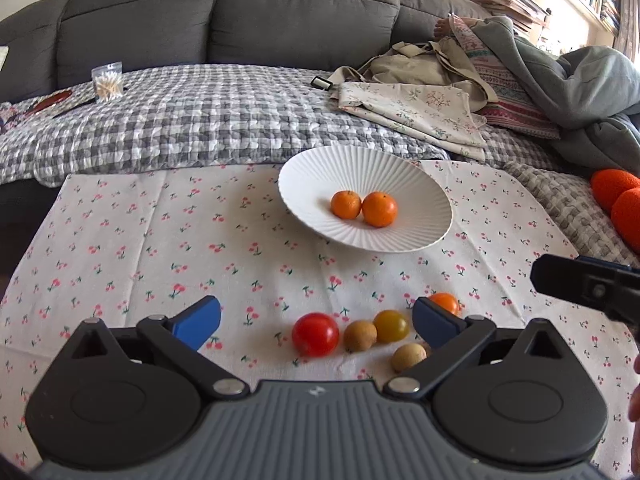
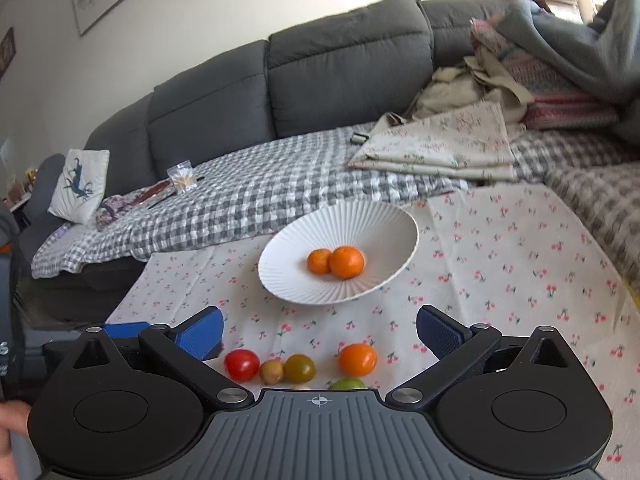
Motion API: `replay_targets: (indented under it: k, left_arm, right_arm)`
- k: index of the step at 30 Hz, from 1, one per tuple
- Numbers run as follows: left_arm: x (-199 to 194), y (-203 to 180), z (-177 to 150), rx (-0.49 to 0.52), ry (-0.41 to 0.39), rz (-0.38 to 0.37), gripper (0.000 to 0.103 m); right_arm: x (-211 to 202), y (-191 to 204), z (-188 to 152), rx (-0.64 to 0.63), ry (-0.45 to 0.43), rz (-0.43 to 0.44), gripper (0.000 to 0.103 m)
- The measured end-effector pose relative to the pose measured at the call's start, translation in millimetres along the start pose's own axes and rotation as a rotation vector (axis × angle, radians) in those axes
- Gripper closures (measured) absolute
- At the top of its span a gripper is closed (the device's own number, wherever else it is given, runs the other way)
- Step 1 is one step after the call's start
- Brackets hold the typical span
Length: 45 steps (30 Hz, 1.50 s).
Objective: Organize fruits
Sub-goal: 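Move both open tools back to the fruit cluster, then grasp the red tomato with the left tool while the right tool grasps a green lime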
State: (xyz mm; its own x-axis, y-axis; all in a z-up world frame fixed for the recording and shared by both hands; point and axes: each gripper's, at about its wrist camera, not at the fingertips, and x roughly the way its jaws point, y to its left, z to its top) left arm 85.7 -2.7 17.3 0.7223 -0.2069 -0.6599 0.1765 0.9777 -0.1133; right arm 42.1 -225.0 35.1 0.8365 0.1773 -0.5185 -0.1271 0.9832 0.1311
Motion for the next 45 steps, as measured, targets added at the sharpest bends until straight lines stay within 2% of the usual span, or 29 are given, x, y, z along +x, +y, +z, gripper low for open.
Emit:
replay_targets:
  k: [3,10,16,24,29,33,35,39,43,45]
  left_arm:
    - [-1.7,4.4,-3.7,-0.009,0.012,-0.008,0.001]
    - [-1.8,9.9,-8.9,0.0,0.025,0.005,0.001]
    - [2.2,9.8,-16.4,0.028,0.062,0.004,0.001]
    - [9.7,14.5,-25.2,0.066,0.119,-0.013,0.001]
    - [14.0,9.7,-29.7,0.081,0.142,-0.052,0.004]
    - [20.7,9.8,-23.8,0.063,0.114,-0.029,0.005]
    - [27.0,10.1,-20.8,0.059,0.102,-0.026,0.008]
    - [43.9,5.4,-18.4,0.118,0.099,-0.012,0.017]
    - [59.4,3.7,-18.8,0.172,0.103,-0.01,0.027]
    - [62.3,1.9,-19.0,0.193,0.096,-0.029,0.029]
  right_arm:
    - [5.1,0.4,-3.1,-0.005,0.026,-0.035,0.0]
    - [10.1,-2.2,-8.0,0.013,0.052,-0.055,0.0]
    - [15.7,-5.0,-10.6,0.033,0.095,-0.025,0.0]
    - [31.0,-4.9,-20.0,0.0,0.174,-0.045,0.002]
    - [38.9,-11.0,-26.3,0.014,0.217,-0.059,0.012]
    - [41.7,-15.1,-28.3,0.035,0.229,-0.065,0.022]
    - [44.4,-17.8,-30.0,0.046,0.24,-0.071,0.028]
    - [53.4,-22.9,-33.7,0.076,0.273,-0.069,0.041]
    - [62.9,-25.4,-36.0,0.101,0.29,-0.069,0.045]
    - [68.1,-27.0,-36.6,0.12,0.297,-0.062,0.047]
